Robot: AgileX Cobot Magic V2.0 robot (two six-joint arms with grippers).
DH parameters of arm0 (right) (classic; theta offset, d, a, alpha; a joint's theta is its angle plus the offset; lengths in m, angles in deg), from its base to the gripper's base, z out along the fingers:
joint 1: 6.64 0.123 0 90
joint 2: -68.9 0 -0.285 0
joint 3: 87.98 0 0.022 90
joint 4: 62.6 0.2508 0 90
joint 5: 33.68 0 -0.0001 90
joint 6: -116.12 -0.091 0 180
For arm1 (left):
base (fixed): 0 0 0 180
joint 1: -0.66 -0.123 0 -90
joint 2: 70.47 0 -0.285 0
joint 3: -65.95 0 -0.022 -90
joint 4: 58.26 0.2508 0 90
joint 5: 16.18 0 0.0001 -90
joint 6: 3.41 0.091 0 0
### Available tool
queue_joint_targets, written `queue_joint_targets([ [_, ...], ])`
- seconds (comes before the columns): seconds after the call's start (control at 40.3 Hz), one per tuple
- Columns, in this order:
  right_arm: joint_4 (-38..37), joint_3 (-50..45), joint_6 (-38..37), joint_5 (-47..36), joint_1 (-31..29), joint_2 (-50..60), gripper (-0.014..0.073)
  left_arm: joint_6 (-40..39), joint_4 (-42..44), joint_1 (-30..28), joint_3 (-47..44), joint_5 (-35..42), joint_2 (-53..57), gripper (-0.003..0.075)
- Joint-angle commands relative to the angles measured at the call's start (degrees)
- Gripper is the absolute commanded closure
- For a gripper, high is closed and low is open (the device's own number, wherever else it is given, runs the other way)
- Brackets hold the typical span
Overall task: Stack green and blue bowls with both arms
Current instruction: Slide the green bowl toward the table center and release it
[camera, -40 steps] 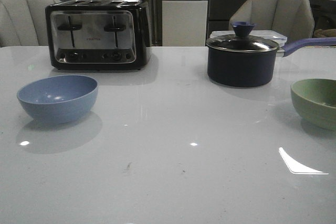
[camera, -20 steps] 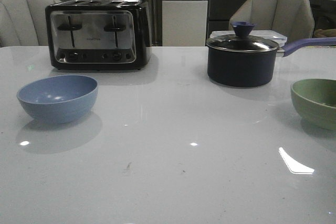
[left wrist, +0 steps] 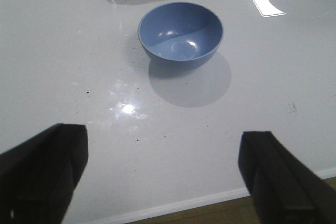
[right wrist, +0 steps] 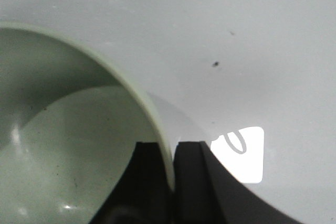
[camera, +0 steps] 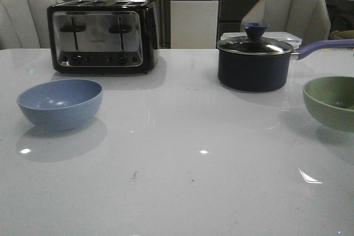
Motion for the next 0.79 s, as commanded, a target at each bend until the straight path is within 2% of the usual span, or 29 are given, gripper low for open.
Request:
queue_joint_targets([
  [0.0,1.11,1.71,0.80,0.26,3.98,6.91,0.0540,0.04,-0.05,0.40,1.48,5.49,-0.66,0.0085],
  [0.174,1.88,1.71,0.80,1.88,14.62,9.79,0.0540,0.04,-0.05,0.40,1.48,7.21,-0.66,0.0085],
  [0.422,3.52,1.61,0.80,1.93,28.59,7.12,0.0540,0.04,-0.05,0.40,1.48,7.34,-0.66,0.0085],
  [0.571,5.44,1.61,0.80,1.16,33.26,3.60,0.0540,0.04,-0.05,0.40,1.48,7.34,-0.66,0.0085],
  [0.77,7.38,1.61,0.80,-0.84,36.29,-0.49,0.0540,0.04,-0.05,0.40,1.48,7.34,-0.66,0.0085],
])
